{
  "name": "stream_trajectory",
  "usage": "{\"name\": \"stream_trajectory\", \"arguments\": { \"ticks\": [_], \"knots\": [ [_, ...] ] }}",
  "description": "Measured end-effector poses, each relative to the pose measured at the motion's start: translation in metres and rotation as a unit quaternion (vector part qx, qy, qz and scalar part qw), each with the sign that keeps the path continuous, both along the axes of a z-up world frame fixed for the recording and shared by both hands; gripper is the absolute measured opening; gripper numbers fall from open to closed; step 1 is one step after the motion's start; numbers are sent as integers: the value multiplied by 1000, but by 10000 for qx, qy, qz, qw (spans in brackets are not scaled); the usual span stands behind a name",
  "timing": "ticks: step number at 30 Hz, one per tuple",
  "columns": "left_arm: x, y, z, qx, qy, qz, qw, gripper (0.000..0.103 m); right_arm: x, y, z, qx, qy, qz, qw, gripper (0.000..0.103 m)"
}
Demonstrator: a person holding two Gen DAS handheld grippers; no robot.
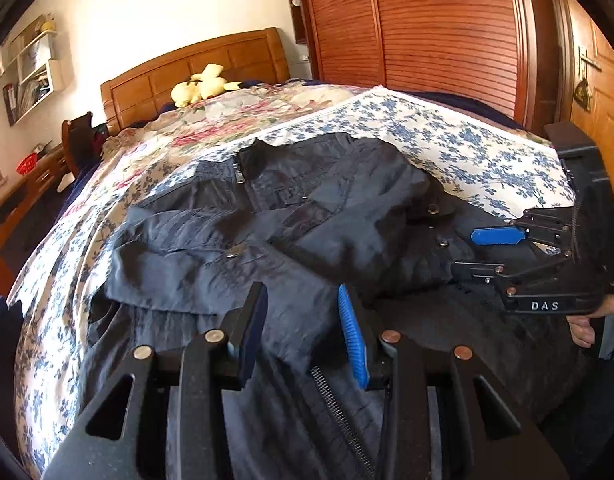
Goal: Fold large clothes
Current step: 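Lower the sleeve onto the jacket front and open the right gripper, then move the left gripper to the jacket's side edge and close on it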
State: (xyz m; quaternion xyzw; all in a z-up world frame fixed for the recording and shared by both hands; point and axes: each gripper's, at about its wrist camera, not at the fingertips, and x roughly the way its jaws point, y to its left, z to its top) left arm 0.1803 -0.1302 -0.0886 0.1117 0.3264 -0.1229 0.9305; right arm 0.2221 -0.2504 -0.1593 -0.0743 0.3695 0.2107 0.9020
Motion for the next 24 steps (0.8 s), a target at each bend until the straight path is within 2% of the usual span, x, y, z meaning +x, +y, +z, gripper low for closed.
{"name": "stream_trajectory", "arguments": {
  "ticks": [3,6,10,14,19,24],
  "knots": [
    [6,-13,-5,108,86,-45,9999,35,-4,-8,-1,77,29,-11,10000,54],
    [12,-24,-15,470,98,45,9988,35,-5,-12,-4,176,100,4,9998,54],
    [20,-24,-25,587,273,147,9978,35,-5,-12,-4,192,95,58,9998,55],
    [20,-17,-21,567,220,246,9978,8,-1,-14,-6,309,181,123,9993,55],
    [8,7,2,596,-184,562,9965,5,-4,-13,-3,303,157,210,9992,54],
    [-5,33,14,500,-240,698,9960,5,-7,-8,3,235,35,207,9995,54]
  ]
}}
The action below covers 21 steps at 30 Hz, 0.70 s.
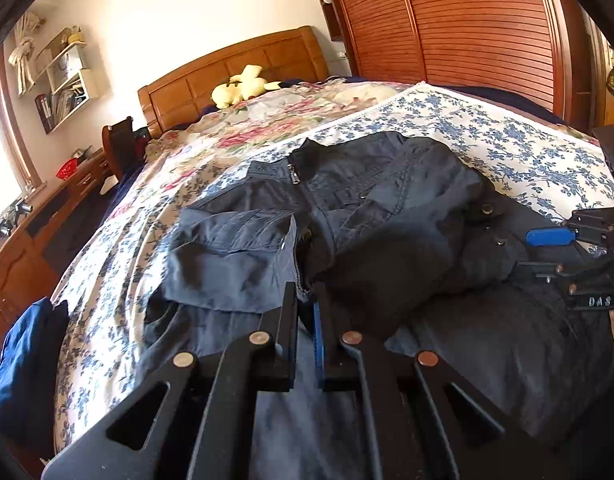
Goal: Fold large clothes
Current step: 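Move the left gripper to the jacket's side edge and close on it, then fold the held jacket side with the left gripper over the jacket front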
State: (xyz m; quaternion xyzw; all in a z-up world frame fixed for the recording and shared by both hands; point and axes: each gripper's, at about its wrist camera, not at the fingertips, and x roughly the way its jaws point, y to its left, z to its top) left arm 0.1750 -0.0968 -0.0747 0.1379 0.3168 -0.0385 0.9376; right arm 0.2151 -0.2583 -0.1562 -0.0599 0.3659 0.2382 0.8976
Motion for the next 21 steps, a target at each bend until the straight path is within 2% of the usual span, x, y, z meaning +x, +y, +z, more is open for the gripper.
{"name": "stream_trajectory", "arguments": {
  "ticks": [5,10,14,21],
  "knots": [
    [-12,14,-14,-109,142,-21,9998,5,8,7,1,-40,52,-53,10000,54],
    [-26,24,-27,-471,297,-233,9982,7,13,21,2,-169,10,-44,9998,54],
    [-38,26,-27,-448,218,-383,9980,12,19,31,-1,-275,21,-52,9996,54],
    [-47,50,-20,-775,195,-346,9962,17,28,45,-2,-335,54,-121,9993,55]
  ]
}}
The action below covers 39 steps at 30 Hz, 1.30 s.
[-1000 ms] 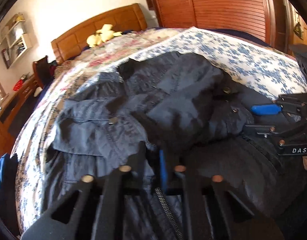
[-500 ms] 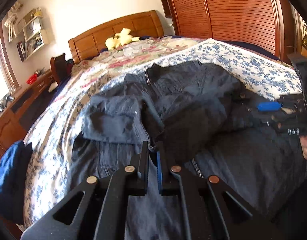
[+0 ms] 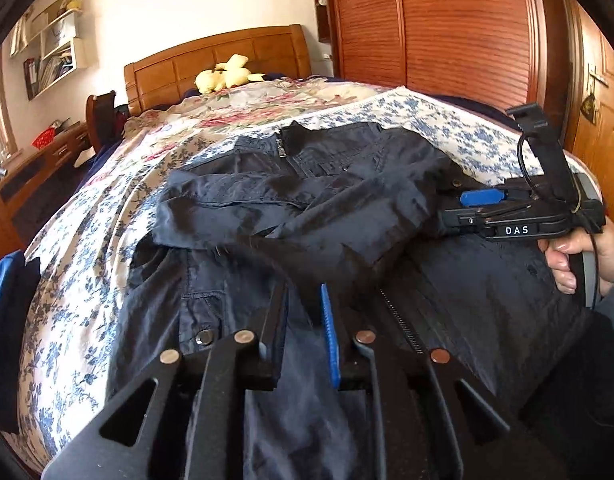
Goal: Fold large clothes
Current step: 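Fold the held jacket side with the left gripper over the jacket front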
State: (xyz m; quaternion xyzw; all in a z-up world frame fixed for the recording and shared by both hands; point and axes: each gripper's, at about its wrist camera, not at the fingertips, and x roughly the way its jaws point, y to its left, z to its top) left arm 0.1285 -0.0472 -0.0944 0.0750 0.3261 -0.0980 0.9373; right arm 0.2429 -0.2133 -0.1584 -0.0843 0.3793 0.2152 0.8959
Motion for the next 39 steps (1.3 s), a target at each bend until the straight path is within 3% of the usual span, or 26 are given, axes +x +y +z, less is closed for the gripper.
{"name": "stream_trajectory", "arguments": {
  "ticks": [5,11,25,28,39],
  "knots": [
    [4,21,1,-97,33,127,9999,37,2,10,1,-7,-29,39,10000,55],
    [30,41,-13,-122,300,267,9991,42,0,14,1,-77,-76,23,9999,55],
    [102,58,-55,3,965,498,9941,43,-3,2,-5,-113,-45,-105,9999,62],
    [108,59,-62,-61,1156,445,9923,43,-4,0,-5,-84,-34,-112,9999,62],
    [99,52,-65,-13,1082,249,9938,40,-5,6,-4,-142,-52,-33,9999,63]
  ]
}}
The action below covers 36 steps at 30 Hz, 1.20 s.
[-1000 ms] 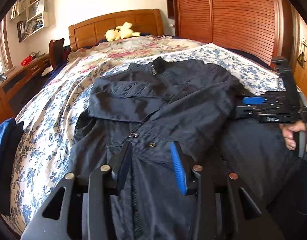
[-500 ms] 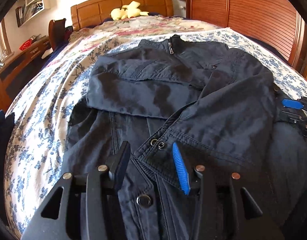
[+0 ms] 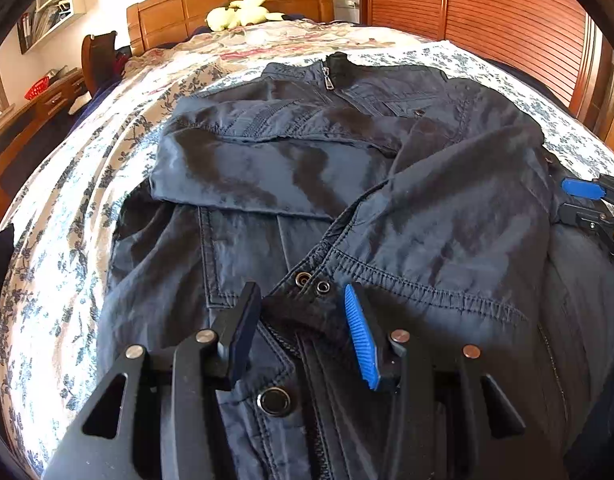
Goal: Fold large clothes
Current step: 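Fold the held jacket side with the left gripper over the jacket front, then open the left gripper to release the folded side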
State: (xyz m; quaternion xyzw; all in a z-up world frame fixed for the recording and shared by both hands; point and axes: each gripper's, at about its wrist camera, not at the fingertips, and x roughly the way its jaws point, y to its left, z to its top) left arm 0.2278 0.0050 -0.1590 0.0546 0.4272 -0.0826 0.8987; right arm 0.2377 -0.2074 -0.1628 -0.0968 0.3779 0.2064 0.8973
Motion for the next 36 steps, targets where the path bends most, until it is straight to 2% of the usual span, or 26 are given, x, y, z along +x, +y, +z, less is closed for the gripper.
{"name": "stream_trajectory", "arguments": {
  "ticks": [2,5,8,11,17,19,25,30,33,36],
  "knots": [
    [-1,0,0,-114,40,-62,9999,26,0,1,-1,-7,-9,-2,10000,63],
    [-8,-4,1,-143,2,-201,9997,12,0,1,-1,9,-3,-5,10000,63],
    [-16,-12,4,-80,-58,-330,9994,7,1,1,-1,9,-10,-12,10000,63],
    [-25,-13,21,23,-389,-96,9992,6,0,1,0,11,-32,-30,10000,63],
    [-49,7,95,-265,-1432,205,9891,6,-1,-4,0,48,-67,-111,9999,63],
    [-52,13,107,-250,-1459,220,9887,6,0,-8,1,87,-50,-153,9998,63],
    [-59,25,106,-107,-1369,325,9900,8,2,-13,1,151,-36,-200,9997,63],
    [-69,30,96,-329,-1156,244,9924,16,2,-15,1,186,-28,-196,9996,63],
    [-75,29,89,-305,-1117,254,9930,20,1,-18,3,253,-11,-202,9995,63],
    [-84,33,81,-389,-1077,220,9932,29,2,-24,8,319,-42,-243,9992,63]
  ]
}}
